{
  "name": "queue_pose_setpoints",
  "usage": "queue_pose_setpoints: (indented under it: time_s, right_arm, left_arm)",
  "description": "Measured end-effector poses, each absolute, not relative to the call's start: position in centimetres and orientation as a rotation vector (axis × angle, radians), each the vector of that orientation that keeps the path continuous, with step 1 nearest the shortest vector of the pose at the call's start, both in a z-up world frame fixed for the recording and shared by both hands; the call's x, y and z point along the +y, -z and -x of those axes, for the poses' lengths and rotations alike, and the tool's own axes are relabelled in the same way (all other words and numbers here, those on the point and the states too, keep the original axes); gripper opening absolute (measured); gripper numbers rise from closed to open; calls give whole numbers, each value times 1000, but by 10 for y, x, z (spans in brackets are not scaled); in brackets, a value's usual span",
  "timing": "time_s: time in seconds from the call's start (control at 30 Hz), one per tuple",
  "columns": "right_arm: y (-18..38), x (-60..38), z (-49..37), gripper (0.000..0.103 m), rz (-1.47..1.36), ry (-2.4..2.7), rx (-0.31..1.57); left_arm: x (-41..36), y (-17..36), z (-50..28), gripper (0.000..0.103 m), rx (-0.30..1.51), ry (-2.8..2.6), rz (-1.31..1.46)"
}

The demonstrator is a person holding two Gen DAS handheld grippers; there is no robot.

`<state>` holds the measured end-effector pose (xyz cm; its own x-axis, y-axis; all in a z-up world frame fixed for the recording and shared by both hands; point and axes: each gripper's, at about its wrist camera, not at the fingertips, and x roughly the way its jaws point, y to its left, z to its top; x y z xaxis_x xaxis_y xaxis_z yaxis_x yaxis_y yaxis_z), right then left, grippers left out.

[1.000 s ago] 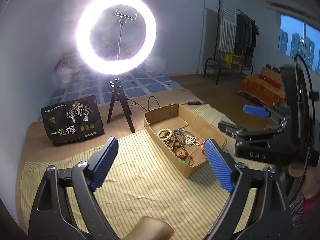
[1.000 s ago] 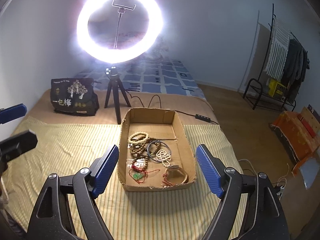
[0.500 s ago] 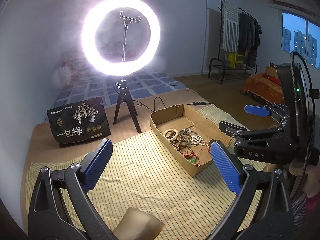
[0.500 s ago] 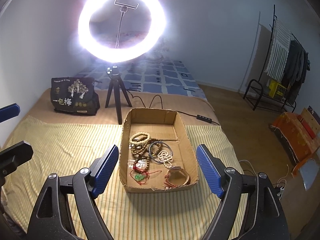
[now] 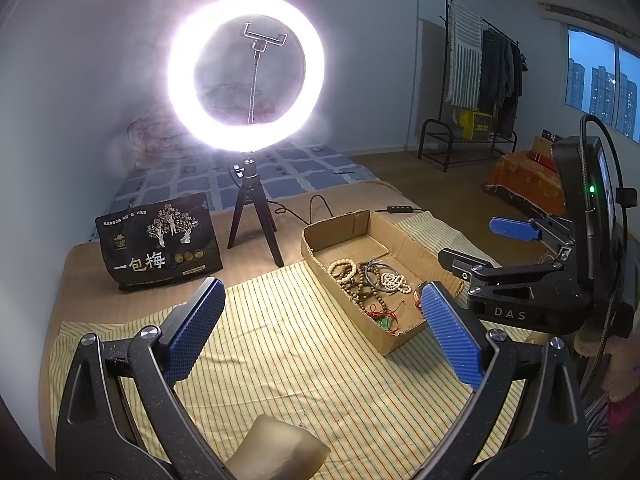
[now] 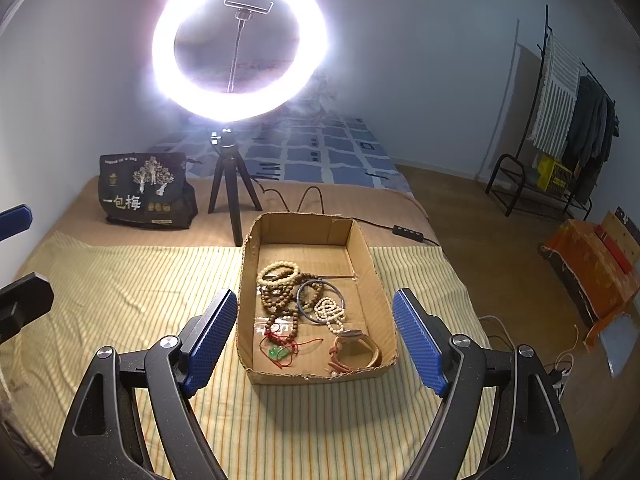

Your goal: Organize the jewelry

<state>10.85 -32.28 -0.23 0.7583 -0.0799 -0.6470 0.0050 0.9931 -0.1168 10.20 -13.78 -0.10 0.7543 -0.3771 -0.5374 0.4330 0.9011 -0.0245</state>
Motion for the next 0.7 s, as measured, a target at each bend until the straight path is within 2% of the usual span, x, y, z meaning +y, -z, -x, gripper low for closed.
queue_pose_setpoints:
  time_s: [0.7]
  right_arm:
    - [4, -322, -110, 80, 110, 50, 713]
  left_arm:
    - [-140, 1, -101, 100, 564, 438, -102]
